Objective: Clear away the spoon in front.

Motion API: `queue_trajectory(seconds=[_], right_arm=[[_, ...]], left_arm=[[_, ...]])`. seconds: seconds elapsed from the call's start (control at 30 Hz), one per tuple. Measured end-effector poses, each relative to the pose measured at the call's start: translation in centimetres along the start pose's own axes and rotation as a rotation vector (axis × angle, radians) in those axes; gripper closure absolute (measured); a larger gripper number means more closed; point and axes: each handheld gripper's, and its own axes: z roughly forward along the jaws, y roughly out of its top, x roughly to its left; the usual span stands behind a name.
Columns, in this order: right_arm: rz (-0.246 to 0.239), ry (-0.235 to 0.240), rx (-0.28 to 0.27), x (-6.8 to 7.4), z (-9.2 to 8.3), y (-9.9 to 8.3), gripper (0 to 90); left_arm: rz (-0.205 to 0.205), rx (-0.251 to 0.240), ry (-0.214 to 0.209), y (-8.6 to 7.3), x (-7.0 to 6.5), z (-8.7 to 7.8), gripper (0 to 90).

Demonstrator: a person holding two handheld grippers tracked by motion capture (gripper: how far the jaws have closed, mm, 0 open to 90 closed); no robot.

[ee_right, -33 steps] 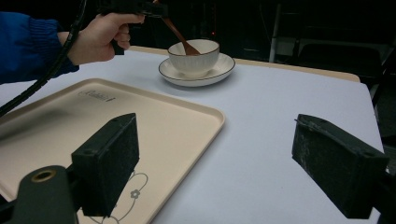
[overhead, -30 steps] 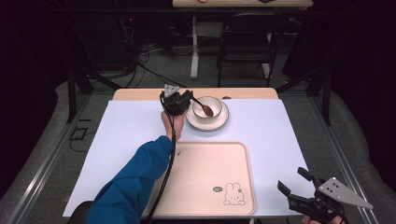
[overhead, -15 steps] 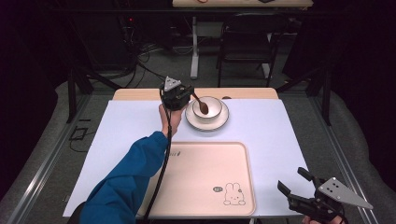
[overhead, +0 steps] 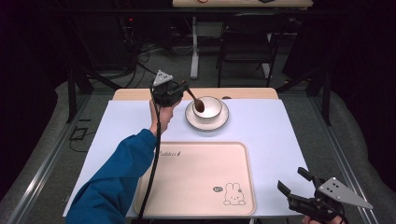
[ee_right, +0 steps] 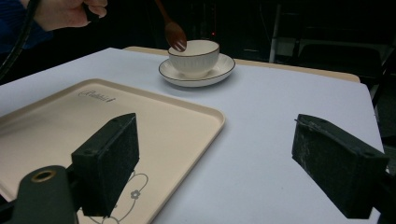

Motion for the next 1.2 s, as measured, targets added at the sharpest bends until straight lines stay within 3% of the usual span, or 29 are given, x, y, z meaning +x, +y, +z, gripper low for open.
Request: queue_trajectory(seconds=[0.47,0.77,1.2], right_arm=[[-0.002,0.001,-0.001,0.0,0.0,0.0,14.0],[-0.003,0.001,-0.001,0.0,0.0,0.0,14.0],[-0.001,0.001,-0.001,0.0,0.0,0.0,14.0]], left_arm=[[0.013,0.023,-0.062,1.2,0.7,-4.6,84.3],[-0.003,0.052,-0.094,0.6,1.5,-7.4,84.3],[0.020,0.112,-0.139,0.1,1.4,-11.0,84.3]])
